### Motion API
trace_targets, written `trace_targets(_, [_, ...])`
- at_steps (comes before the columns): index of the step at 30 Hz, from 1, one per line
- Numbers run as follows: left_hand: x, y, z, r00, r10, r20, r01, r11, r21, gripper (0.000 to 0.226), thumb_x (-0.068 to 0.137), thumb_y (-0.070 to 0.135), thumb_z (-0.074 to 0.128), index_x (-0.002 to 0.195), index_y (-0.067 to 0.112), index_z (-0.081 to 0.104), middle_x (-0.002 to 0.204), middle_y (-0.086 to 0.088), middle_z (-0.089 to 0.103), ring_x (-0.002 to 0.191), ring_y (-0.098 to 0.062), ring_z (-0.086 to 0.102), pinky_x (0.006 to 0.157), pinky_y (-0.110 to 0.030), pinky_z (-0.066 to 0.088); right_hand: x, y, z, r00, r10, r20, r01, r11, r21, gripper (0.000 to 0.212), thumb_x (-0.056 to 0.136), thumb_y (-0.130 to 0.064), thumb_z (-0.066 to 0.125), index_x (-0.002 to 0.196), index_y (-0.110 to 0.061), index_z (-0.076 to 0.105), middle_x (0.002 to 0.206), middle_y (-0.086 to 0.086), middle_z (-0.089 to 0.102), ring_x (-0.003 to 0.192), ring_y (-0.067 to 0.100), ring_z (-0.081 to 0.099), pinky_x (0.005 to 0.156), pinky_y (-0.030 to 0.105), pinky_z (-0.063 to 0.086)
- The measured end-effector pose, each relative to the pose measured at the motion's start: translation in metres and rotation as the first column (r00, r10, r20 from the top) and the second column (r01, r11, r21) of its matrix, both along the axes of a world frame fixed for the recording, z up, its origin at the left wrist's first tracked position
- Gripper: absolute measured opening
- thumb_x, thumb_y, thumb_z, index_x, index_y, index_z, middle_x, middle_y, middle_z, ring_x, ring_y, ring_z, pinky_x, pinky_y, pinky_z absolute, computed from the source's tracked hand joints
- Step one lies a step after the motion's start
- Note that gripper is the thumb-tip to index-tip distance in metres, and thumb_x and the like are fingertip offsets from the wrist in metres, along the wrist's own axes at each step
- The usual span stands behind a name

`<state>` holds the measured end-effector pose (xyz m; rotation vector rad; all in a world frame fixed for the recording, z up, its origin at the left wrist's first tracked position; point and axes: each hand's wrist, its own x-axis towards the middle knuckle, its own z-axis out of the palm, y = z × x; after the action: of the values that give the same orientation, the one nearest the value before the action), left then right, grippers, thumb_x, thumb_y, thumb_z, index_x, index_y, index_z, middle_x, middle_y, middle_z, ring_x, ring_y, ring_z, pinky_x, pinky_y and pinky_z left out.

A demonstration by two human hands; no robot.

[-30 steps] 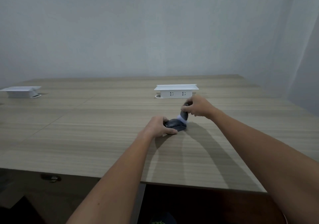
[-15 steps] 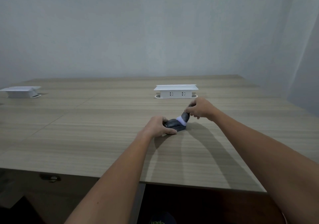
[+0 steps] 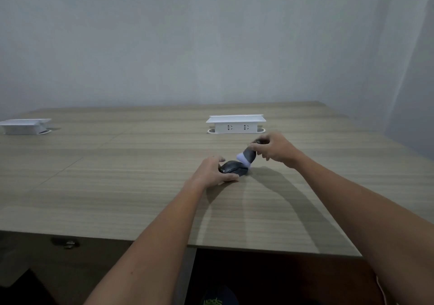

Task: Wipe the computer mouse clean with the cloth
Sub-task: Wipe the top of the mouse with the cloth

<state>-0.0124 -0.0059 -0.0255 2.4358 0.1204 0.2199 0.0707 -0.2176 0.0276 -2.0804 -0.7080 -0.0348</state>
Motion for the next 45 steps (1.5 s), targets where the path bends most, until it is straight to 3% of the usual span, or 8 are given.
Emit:
trace_targets(4, [-0.002,-0.002,0.003,0.999,0.011,0.042,-0.012,1.0,0.015,0.077,0.085,0.052,0.067,0.145,0.008,0.047,0.093,-0.008,0.071,0.087,-0.017,0.063,0.075,-0.027,0.043,-0.002,-0.003,-0.004,0.993,-0.034,0.114,0.058,0.975,-0.217,0.013,0.083,-0.014,0.067,0.074,-0.009,0.075,0.061,-0.001,0.064,0.051,0.005,0.054,0.055,0.024,0.044])
trace_targets(9, [-0.005,-0.004,0.008,0.998,-0.005,0.067,0.002,0.999,0.042,0.043,0.1,0.032,0.053,0.135,0.008,0.06,0.111,-0.015,0.073,0.094,-0.024,0.068,0.078,-0.02,0.042,-0.008,-0.007,-0.013,0.999,0.021,-0.036,-0.02,0.999,0.047,0.016,0.087,-0.018,0.07,0.087,-0.004,0.077,0.064,0.0,0.064,0.044,0.004,0.049,0.048,0.019,0.043])
trace_targets(24, [0.0,-0.004,0.008,1.0,0.008,0.019,-0.007,0.999,-0.054,0.038,0.099,0.029,0.055,0.133,0.014,0.063,0.11,-0.012,0.07,0.085,-0.019,0.061,0.076,-0.022,0.042,-0.007,-0.002,-0.015,0.987,-0.11,0.118,0.123,0.986,-0.112,0.01,0.074,-0.011,0.07,0.073,-0.009,0.079,0.058,-0.005,0.06,0.055,0.009,0.052,0.051,0.015,0.041])
trace_targets(29, [0.001,-0.003,0.009,1.0,0.004,0.014,-0.004,0.999,-0.053,0.036,0.099,0.027,0.054,0.132,0.015,0.064,0.116,-0.011,0.071,0.092,-0.019,0.063,0.071,-0.022,0.044,-0.013,0.0,-0.014,0.987,0.118,-0.105,-0.12,0.993,-0.005,0.015,0.086,-0.018,0.071,0.092,-0.006,0.079,0.063,0.001,0.062,0.05,0.009,0.049,0.048,0.021,0.043])
trace_targets(33, [0.003,-0.002,0.006,1.0,0.013,0.0,-0.013,0.998,-0.058,0.036,0.1,0.029,0.051,0.132,0.016,0.065,0.12,-0.008,0.071,0.098,-0.023,0.066,0.079,-0.021,0.044,-0.006,0.003,-0.016,0.98,-0.1,0.172,0.124,0.983,-0.132,0.011,0.077,-0.011,0.069,0.079,-0.008,0.079,0.065,-0.001,0.065,0.063,0.01,0.059,0.052,0.013,0.042])
trace_targets(38, [0.006,0.0,0.004,0.999,0.02,0.033,-0.018,0.997,-0.071,0.031,0.1,0.026,0.051,0.123,0.017,0.07,0.117,-0.009,0.074,0.104,-0.026,0.068,0.088,-0.029,0.05,-0.014,0.004,-0.011,0.979,0.158,-0.13,-0.162,0.986,-0.026,0.02,0.088,-0.022,0.071,0.093,-0.005,0.078,0.063,0.003,0.061,0.05,0.01,0.049,0.048,0.019,0.042])
trace_targets(43, [0.01,0.001,0.001,0.999,0.034,0.027,-0.031,0.996,-0.086,0.031,0.1,0.025,0.051,0.123,0.016,0.07,0.116,-0.011,0.074,0.09,-0.022,0.063,0.084,-0.028,0.05,-0.008,0.008,-0.009,0.974,-0.08,0.213,0.119,0.977,-0.178,0.013,0.081,-0.013,0.067,0.083,-0.008,0.08,0.068,-0.003,0.07,0.064,0.007,0.06,0.054,0.011,0.039])
trace_targets(45, [0.01,0.001,0.001,0.999,0.033,0.024,-0.03,0.995,-0.097,0.031,0.1,0.024,0.051,0.122,0.015,0.071,0.116,-0.01,0.074,0.096,-0.025,0.067,0.086,-0.028,0.05,-0.013,0.007,-0.005,0.994,0.025,0.11,-0.017,0.997,-0.078,0.013,0.084,-0.017,0.07,0.088,-0.01,0.08,0.062,-0.007,0.063,0.054,0.003,0.054,0.053,0.013,0.039])
